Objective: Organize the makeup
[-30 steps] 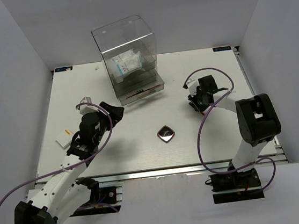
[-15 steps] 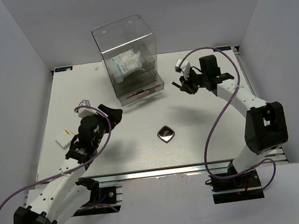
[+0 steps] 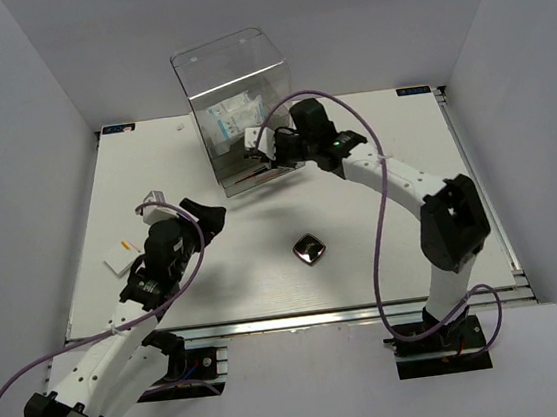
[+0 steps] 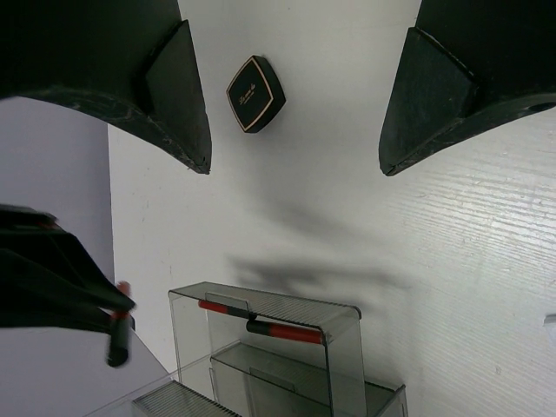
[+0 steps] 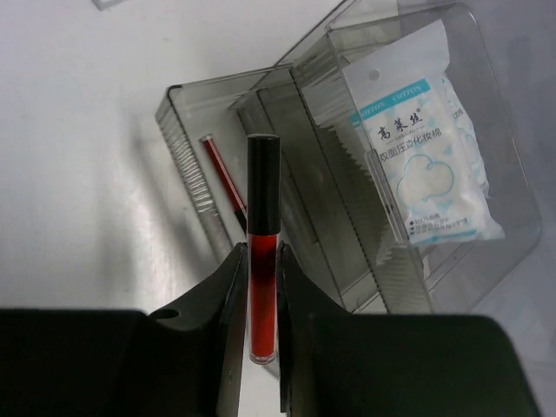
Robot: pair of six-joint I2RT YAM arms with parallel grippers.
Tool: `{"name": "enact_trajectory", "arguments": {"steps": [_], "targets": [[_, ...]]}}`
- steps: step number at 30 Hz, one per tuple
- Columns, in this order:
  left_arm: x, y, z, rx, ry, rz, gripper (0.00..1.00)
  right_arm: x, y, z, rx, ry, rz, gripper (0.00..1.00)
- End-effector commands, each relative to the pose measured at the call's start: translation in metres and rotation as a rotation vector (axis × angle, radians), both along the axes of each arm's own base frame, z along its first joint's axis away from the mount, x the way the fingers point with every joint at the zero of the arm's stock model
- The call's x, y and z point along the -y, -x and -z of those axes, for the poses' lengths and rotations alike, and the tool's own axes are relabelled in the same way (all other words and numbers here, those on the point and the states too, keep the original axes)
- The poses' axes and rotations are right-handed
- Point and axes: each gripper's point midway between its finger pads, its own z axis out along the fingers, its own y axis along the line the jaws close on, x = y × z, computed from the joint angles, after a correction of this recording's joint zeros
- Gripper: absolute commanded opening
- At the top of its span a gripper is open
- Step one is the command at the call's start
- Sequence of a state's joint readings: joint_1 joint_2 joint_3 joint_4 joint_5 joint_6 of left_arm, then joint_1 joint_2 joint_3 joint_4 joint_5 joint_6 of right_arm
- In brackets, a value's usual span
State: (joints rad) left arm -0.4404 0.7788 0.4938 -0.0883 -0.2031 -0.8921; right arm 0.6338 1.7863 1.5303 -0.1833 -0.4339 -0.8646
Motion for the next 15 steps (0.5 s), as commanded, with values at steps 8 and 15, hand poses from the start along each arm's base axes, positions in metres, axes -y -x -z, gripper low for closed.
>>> {"name": "enact_trajectory", "arguments": {"steps": [8,15], "targets": [[-0.009,0.005,-0.002,0.004,0.017,-0.040,0.87,-0.032,-0.068,0.019,0.217,0.131,0.049,0.00],[-0.010,0.005,0.001,-0.001,0.015,-0.048,0.88,-0.033,-0.073,0.041,0.192,0.162,0.064,0.15]]}}
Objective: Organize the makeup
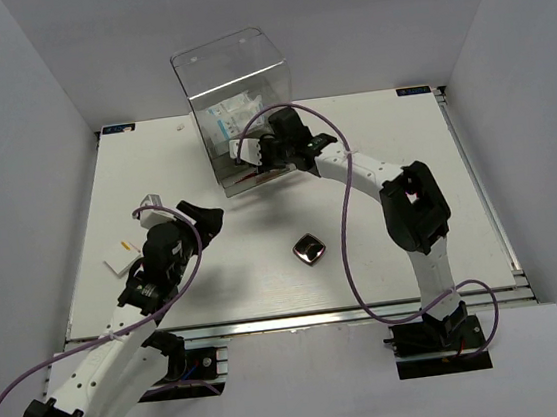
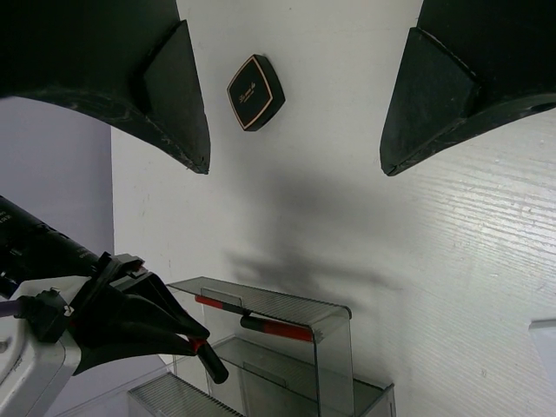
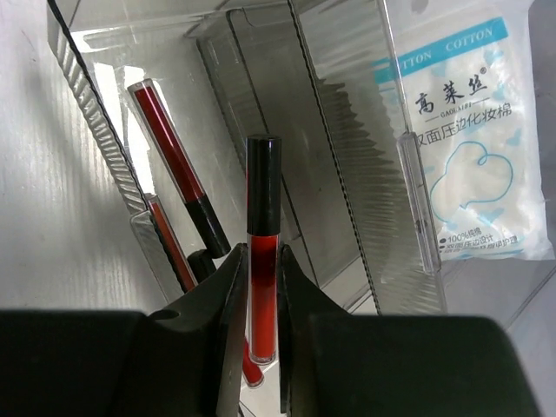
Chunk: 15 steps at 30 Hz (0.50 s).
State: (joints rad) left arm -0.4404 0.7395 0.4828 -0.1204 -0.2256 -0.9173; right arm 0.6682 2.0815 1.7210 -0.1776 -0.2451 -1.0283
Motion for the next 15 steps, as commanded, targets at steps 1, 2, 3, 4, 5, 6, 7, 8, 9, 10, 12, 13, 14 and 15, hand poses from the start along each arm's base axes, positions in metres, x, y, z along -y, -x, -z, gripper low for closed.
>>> {"name": "enact_trajectory", "arguments": {"steps": [1,2,3,4,5,6,7,8,9,10,12,13,14,15], "targets": [[-0.003,-0.001,0.002,0.000,-0.002,-0.017,0.88,-0.006,-0.012,-0.030,0.081,-0.035,0.010,0.18],[-0.003,-0.001,0.003,-0.003,-0.003,-0.016,0.88,-0.006,-0.012,-0.029,0.078,-0.032,0.012,0.24],[-0.002,-0.002,0.003,-0.004,-0.002,-0.014,0.89,-0.006,-0.012,-0.027,0.073,-0.033,0.016,0.30],[-0.002,-0.003,0.003,-0.002,-0.003,-0.012,0.89,-0.005,-0.013,-0.028,0.073,-0.037,0.022,0.39],[0.000,-0.003,0.003,-0.006,-0.006,-0.007,0.89,-0.005,-0.013,-0.027,0.068,-0.036,0.025,0.42],[0.000,-0.004,0.003,-0.005,-0.007,-0.006,0.89,-0.005,-0.013,-0.027,0.067,-0.038,0.028,0.46],[0.000,-0.005,0.003,-0.006,-0.007,-0.006,0.89,-0.005,-0.013,-0.027,0.067,-0.038,0.030,0.47],[0.001,-0.006,0.005,-0.010,-0.010,-0.003,0.89,-0.005,-0.014,-0.027,0.067,-0.039,0.032,0.48],[0.002,-0.006,0.004,-0.009,-0.011,-0.001,0.89,-0.004,-0.014,-0.028,0.066,-0.041,0.037,0.49],[0.002,-0.006,0.005,-0.010,-0.011,-0.001,0.89,-0.004,-0.014,-0.029,0.064,-0.042,0.038,0.49],[0.002,-0.007,0.005,-0.013,-0.014,-0.001,0.89,-0.003,-0.014,-0.035,0.067,-0.054,0.048,0.49],[0.002,-0.007,0.005,-0.012,-0.016,0.000,0.89,-0.004,-0.013,-0.040,0.052,-0.075,0.054,0.48],[0.002,-0.007,0.005,-0.013,-0.014,-0.002,0.90,-0.004,-0.010,-0.045,0.038,-0.092,0.055,0.46],[0.001,-0.006,0.006,-0.014,-0.015,-0.003,0.90,-0.002,-0.008,-0.058,0.028,-0.122,0.057,0.44]]}}
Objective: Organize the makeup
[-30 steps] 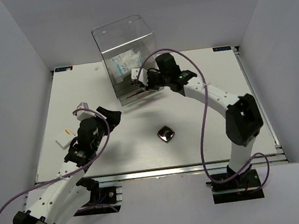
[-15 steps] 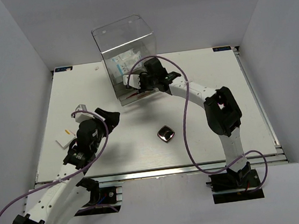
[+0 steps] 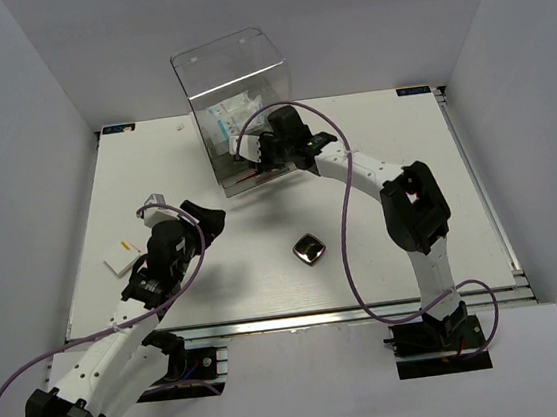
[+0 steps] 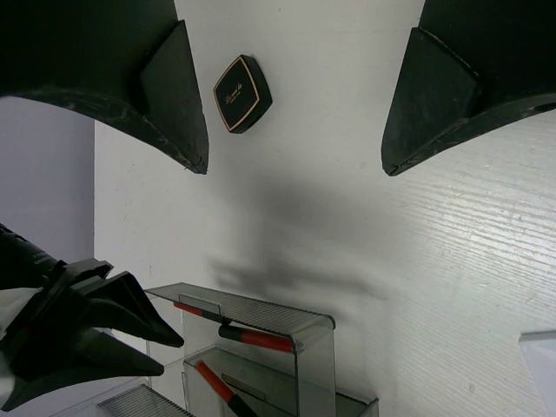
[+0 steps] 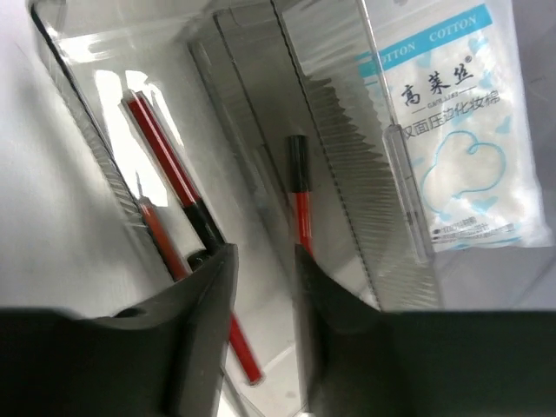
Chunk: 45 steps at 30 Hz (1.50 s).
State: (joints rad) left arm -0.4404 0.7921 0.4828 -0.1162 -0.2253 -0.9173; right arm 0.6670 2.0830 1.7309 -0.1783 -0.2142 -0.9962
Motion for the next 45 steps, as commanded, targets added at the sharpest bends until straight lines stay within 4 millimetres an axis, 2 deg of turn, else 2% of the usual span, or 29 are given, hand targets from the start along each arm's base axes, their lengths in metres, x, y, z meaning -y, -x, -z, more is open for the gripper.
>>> {"name": "enact_trajectory", "arguments": {"steps": [1,3,4,5,6,7,8,9,10,11,12,15,17,23,28,35,37,38,40,45], "targets": [[-0.001,-0.003,-0.008,0.029,0.004,-0.006,0.90,-0.008,0.006,-0.063,-0.006,-0.141,-0.016,0.34],[-0.002,-0.002,-0.007,0.029,0.005,-0.009,0.90,-0.004,0.022,-0.078,-0.082,-0.181,-0.043,0.19],[-0.003,-0.001,-0.005,0.028,0.007,-0.013,0.90,-0.009,0.042,-0.083,-0.138,-0.209,-0.135,0.05],[-0.003,-0.001,-0.004,0.027,0.009,-0.014,0.90,-0.003,0.063,-0.072,-0.220,-0.181,-0.178,0.00],[-0.003,-0.001,-0.004,0.028,0.011,-0.016,0.90,0.001,0.078,-0.080,-0.209,-0.173,-0.253,0.00],[-0.003,-0.001,-0.003,0.028,0.013,-0.015,0.90,0.002,0.098,-0.079,-0.241,-0.178,-0.326,0.00],[-0.002,-0.001,-0.002,0.025,0.014,-0.014,0.90,0.012,0.118,-0.055,-0.312,-0.135,-0.355,0.00],[-0.002,-0.001,-0.001,0.024,0.014,-0.014,0.90,0.017,0.128,-0.058,-0.267,-0.120,-0.414,0.00],[-0.002,-0.001,-0.001,0.023,0.014,-0.013,0.90,0.021,0.134,-0.052,-0.272,-0.106,-0.420,0.00],[-0.002,-0.001,-0.001,0.021,0.014,-0.011,0.90,0.025,0.137,-0.043,-0.276,-0.084,-0.422,0.00],[-0.001,-0.001,0.000,0.021,0.014,-0.008,0.90,0.033,0.144,-0.026,-0.306,-0.046,-0.418,0.00],[-0.001,-0.001,0.001,0.018,0.014,-0.007,0.90,0.047,0.136,0.004,-0.303,0.057,-0.372,0.00],[0.000,-0.001,0.000,0.021,0.015,-0.006,0.90,0.054,0.124,0.022,-0.301,0.110,-0.307,0.00],[-0.003,0.000,-0.001,0.016,0.010,-0.014,0.90,0.055,0.084,0.046,-0.207,0.120,-0.154,0.00],[-0.006,0.002,-0.003,0.020,0.012,-0.027,0.90,0.047,0.065,0.051,-0.130,0.110,-0.149,0.00],[-0.010,0.005,-0.006,0.015,0.007,-0.040,0.90,0.021,0.036,0.055,0.001,0.084,-0.163,0.00],[-0.011,0.006,-0.010,0.020,0.011,-0.045,0.90,0.017,0.028,0.059,0.017,0.081,-0.154,0.03],[-0.012,0.007,-0.010,0.018,0.009,-0.047,0.90,0.012,0.020,0.053,0.049,0.063,-0.151,0.07],[-0.012,0.007,-0.014,0.022,0.012,-0.050,0.90,0.009,0.011,0.054,0.071,0.060,-0.133,0.11],[-0.015,0.009,-0.017,0.017,0.013,-0.060,0.90,-0.004,-0.010,0.033,0.150,0.004,-0.106,0.28]]}}
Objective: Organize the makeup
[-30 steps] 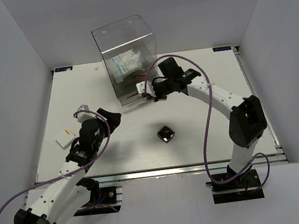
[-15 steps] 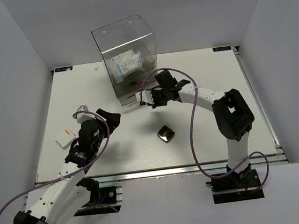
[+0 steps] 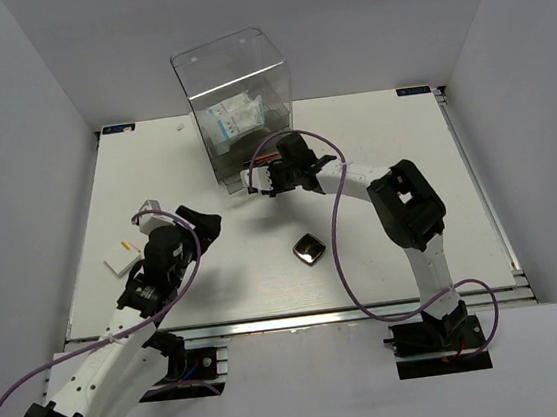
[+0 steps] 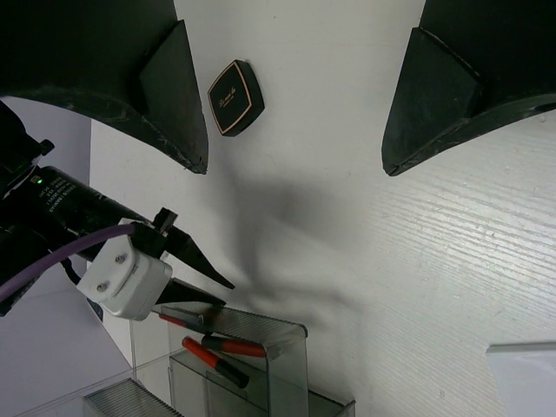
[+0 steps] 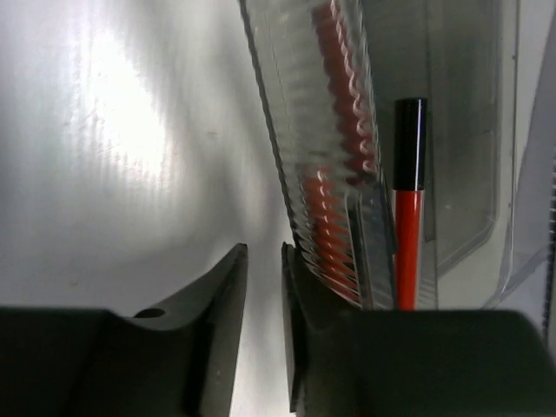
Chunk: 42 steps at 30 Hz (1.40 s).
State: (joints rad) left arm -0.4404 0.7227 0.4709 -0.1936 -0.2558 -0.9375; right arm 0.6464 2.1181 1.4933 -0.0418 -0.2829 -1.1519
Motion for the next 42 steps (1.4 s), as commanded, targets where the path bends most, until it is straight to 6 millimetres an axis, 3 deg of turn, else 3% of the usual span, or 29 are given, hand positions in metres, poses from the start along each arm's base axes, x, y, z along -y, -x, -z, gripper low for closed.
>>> {"name": "enact_trajectory", "arguments": {"steps": [1,7,14,15,16,19,22,23,24,25,26,28,29,30,32,33,34,35,36,37,38,39,40,41,42], "targets": [[-0.004,-0.002,-0.019,0.033,0.015,-0.027,0.90,-0.025,-0.033,-0.059,0.171,-0.125,0.011,0.30],[-0.004,-0.002,-0.019,0.028,0.017,-0.026,0.90,-0.036,-0.045,-0.067,0.198,-0.166,0.017,0.36],[0.000,-0.007,-0.018,0.013,-0.003,-0.012,0.91,-0.050,-0.070,-0.069,0.224,-0.218,0.063,0.57],[0.000,-0.008,-0.020,0.016,-0.005,-0.011,0.91,-0.052,-0.074,-0.063,0.215,-0.220,0.071,0.59],[0.002,-0.009,-0.018,0.006,-0.010,-0.007,0.91,-0.056,-0.079,-0.072,0.231,-0.239,0.078,0.60],[0.003,-0.013,-0.018,0.001,-0.017,-0.002,0.91,-0.056,-0.085,-0.071,0.239,-0.246,0.094,0.63],[0.006,-0.015,-0.017,0.003,-0.015,0.004,0.91,-0.054,-0.083,-0.079,0.233,-0.264,0.102,0.62],[0.007,-0.016,-0.016,-0.001,-0.014,0.007,0.91,-0.051,-0.077,-0.073,0.208,-0.261,0.098,0.60],[0.008,-0.017,-0.015,-0.002,-0.011,0.010,0.91,-0.047,-0.073,-0.087,0.210,-0.276,0.096,0.58],[0.009,-0.018,-0.014,0.005,-0.007,0.013,0.90,-0.043,-0.069,-0.087,0.187,-0.286,0.105,0.55],[0.011,-0.019,-0.011,-0.001,-0.003,0.019,0.88,-0.040,-0.062,-0.090,0.166,-0.300,0.098,0.47],[0.014,-0.024,-0.012,0.019,0.022,0.011,0.76,-0.023,-0.046,-0.095,0.088,-0.349,0.139,0.31],[0.014,-0.025,-0.006,0.017,0.028,0.007,0.64,-0.019,-0.039,-0.098,0.049,-0.377,0.147,0.14],[0.016,-0.028,0.000,0.002,0.055,-0.009,0.39,-0.003,-0.030,-0.101,0.011,-0.397,0.176,0.08],[0.023,-0.041,-0.007,0.057,0.117,-0.018,0.30,0.008,-0.015,-0.105,-0.120,-0.476,0.230,0.04],[0.028,-0.044,0.012,0.016,0.132,-0.016,0.30,0.017,-0.010,-0.123,-0.143,-0.519,0.250,0.04],[0.036,-0.055,0.000,0.082,0.178,-0.005,0.31,0.037,-0.007,-0.112,-0.204,-0.531,0.302,0.04],[0.040,-0.061,0.003,0.090,0.199,-0.004,0.36,0.043,-0.001,-0.115,-0.298,-0.592,0.352,0.07],[0.048,-0.070,0.022,0.042,0.216,-0.004,0.44,0.065,-0.006,-0.129,-0.324,-0.644,0.405,0.09],[0.056,-0.081,0.014,0.086,0.257,0.007,0.58,0.078,-0.003,-0.121,-0.389,-0.664,0.449,0.12],[0.062,-0.089,0.018,0.082,0.275,0.013,0.62,0.083,0.004,-0.124,-0.490,-0.710,0.474,0.13],[0.073,-0.102,0.012,0.092,0.319,0.031,0.65,0.105,-0.002,-0.127,-0.523,-0.746,0.523,0.14],[0.084,-0.115,0.030,0.070,0.331,0.044,0.66,0.115,-0.002,-0.128,-0.568,-0.771,0.543,0.15],[0.091,-0.125,0.035,0.067,0.351,0.050,0.67,0.121,0.005,-0.126,-0.628,-0.792,0.535,0.18],[0.103,-0.143,0.013,0.133,0.421,0.061,0.68,0.137,0.003,-0.130,-0.671,-0.837,0.582,0.21]]}}
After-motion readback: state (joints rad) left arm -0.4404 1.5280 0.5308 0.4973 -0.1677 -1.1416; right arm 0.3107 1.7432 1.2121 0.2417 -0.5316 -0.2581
